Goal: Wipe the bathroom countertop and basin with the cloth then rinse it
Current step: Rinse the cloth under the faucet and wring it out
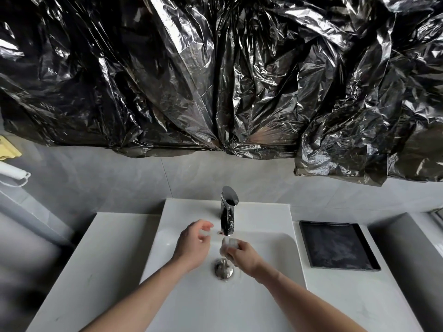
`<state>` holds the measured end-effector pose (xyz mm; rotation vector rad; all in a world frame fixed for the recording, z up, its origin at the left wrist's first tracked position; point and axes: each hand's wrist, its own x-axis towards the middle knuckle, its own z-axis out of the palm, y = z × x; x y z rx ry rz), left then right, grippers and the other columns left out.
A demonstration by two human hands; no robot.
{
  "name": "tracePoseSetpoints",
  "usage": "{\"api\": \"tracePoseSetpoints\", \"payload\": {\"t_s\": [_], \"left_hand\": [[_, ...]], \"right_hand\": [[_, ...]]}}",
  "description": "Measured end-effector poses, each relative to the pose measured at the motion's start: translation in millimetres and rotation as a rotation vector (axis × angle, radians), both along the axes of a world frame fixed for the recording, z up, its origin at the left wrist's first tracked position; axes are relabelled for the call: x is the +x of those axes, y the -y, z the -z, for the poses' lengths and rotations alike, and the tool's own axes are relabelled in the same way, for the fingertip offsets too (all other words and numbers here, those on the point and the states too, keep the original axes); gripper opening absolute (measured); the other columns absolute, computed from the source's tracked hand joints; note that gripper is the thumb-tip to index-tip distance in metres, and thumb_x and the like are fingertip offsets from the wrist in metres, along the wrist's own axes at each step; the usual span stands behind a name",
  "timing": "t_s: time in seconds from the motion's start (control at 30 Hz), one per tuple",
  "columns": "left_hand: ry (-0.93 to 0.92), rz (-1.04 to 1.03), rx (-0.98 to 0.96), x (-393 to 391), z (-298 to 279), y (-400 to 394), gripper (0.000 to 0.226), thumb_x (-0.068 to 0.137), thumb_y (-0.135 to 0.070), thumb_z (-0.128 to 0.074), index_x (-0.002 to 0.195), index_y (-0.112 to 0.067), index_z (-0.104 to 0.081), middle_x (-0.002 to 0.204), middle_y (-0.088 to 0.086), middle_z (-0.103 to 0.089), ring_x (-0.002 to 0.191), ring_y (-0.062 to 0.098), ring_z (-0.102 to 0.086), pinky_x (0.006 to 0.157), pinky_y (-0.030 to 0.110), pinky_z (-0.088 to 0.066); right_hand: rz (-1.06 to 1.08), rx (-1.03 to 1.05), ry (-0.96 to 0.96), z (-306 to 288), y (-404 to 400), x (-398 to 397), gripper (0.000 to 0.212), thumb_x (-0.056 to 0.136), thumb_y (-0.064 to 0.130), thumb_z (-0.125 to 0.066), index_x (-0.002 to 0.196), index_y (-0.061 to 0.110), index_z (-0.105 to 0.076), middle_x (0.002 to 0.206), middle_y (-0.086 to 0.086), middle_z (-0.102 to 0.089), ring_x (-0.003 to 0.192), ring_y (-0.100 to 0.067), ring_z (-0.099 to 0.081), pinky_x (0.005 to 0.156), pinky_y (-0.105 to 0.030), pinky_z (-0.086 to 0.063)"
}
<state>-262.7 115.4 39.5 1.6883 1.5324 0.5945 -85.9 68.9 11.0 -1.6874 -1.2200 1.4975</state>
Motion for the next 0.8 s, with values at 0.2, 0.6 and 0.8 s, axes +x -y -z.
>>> {"api": "tracePoseSetpoints", "payload": {"t_s": [0.2, 0.6, 0.8], "left_hand": [[-0.098, 0.288, 0.37, 18, -49, -1, 0.071, 0.083, -0.002, -0.05, 0.144, -0.037, -0.043, 0.149, -0.022, -0.034, 0.137, -0.001, -0.037, 0.112, 0.021, -0.035], [-0.383, 0.525, 0.354, 38, -79, -11, 0.086, 0.08, 0.001, -0.043, 0.157, -0.03, -0.022, 0.166, -0.012, -0.014, 0.15, 0.014, -0.016, 0.122, 0.031, -0.023], [-0.45, 0.551, 0.345, 33, -79, -3, 0.087, 0.081, -0.002, -0.046, 0.158, -0.032, -0.019, 0.167, -0.013, -0.009, 0.15, 0.015, -0.015, 0.12, 0.036, -0.025]], "right_hand": [[0.079, -0.168, -0.204, 2, 0, -5, 0.016, 0.089, 0.026, -0.071, 0.094, 0.017, -0.058, 0.066, 0.002, -0.051, 0.06, -0.018, -0.052, 0.056, -0.026, -0.045], [0.04, -0.224, -0.058, -13, -1, -6, 0.015, 0.091, 0.029, -0.066, 0.08, 0.02, -0.06, 0.077, -0.005, -0.06, 0.059, -0.016, -0.055, 0.058, -0.024, -0.045], [0.042, -0.202, -0.053, -10, 17, 0, 0.015, 0.086, 0.029, -0.076, 0.088, 0.024, -0.061, 0.077, 0.002, -0.063, 0.072, -0.015, -0.06, 0.071, -0.027, -0.052]]}}
